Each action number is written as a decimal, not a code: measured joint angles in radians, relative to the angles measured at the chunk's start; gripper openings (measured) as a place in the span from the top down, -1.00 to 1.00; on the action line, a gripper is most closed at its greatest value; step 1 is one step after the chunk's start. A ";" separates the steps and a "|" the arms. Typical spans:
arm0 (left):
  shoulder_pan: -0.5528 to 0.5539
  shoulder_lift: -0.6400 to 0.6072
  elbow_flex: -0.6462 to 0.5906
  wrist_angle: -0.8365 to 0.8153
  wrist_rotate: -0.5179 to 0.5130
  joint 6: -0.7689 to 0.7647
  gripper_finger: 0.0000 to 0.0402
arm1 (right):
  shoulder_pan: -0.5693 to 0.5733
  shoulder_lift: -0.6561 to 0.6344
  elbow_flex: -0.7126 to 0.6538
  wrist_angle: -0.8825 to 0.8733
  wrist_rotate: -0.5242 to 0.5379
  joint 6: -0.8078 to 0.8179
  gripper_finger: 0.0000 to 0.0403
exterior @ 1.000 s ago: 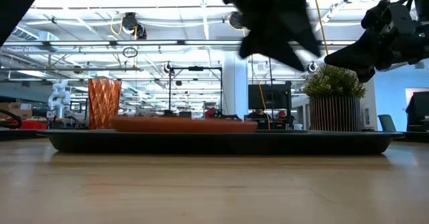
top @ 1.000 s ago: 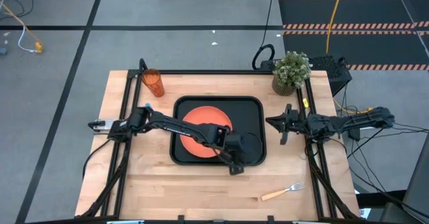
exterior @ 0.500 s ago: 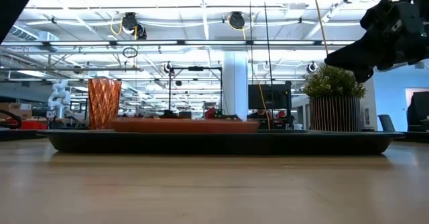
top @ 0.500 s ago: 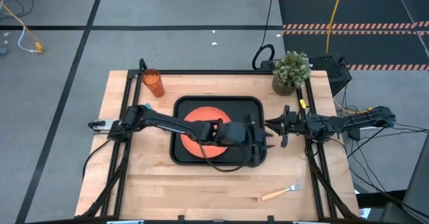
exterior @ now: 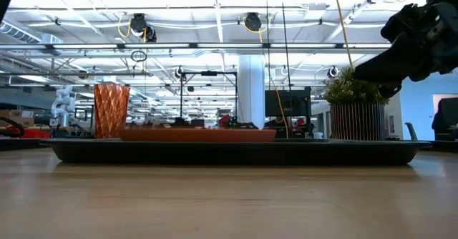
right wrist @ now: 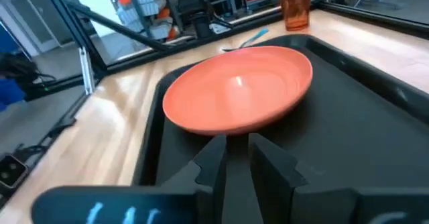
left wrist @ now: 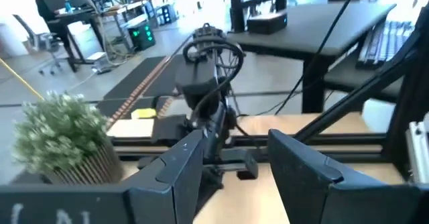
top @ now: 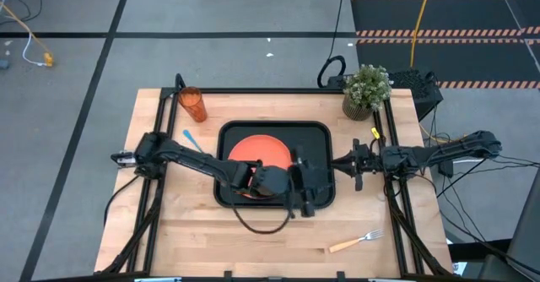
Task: Pick and place plate/cup/fork/spoon on tray
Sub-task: Put the orange plate on the black serving tray
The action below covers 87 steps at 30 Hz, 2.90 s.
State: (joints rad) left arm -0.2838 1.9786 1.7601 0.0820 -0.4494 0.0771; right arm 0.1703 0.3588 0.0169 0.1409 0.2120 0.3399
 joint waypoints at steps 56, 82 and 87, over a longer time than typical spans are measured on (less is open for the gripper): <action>-0.093 -0.842 -0.986 0.338 0.134 -0.045 0.14 | 0.028 1.458 1.283 -0.728 -0.083 -0.640 0.28; -0.093 -0.841 -0.986 0.328 0.134 -0.056 0.14 | 0.019 1.503 1.208 -0.597 -0.074 -0.606 0.64; -0.093 -0.841 -0.986 0.325 0.134 -0.056 0.14 | 0.025 1.502 1.198 -0.585 -0.032 -0.598 0.94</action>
State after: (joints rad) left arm -0.3763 1.1374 0.7738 0.4072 -0.3153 0.0208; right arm 0.1950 1.8610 1.2144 -0.4444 0.1797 -0.2580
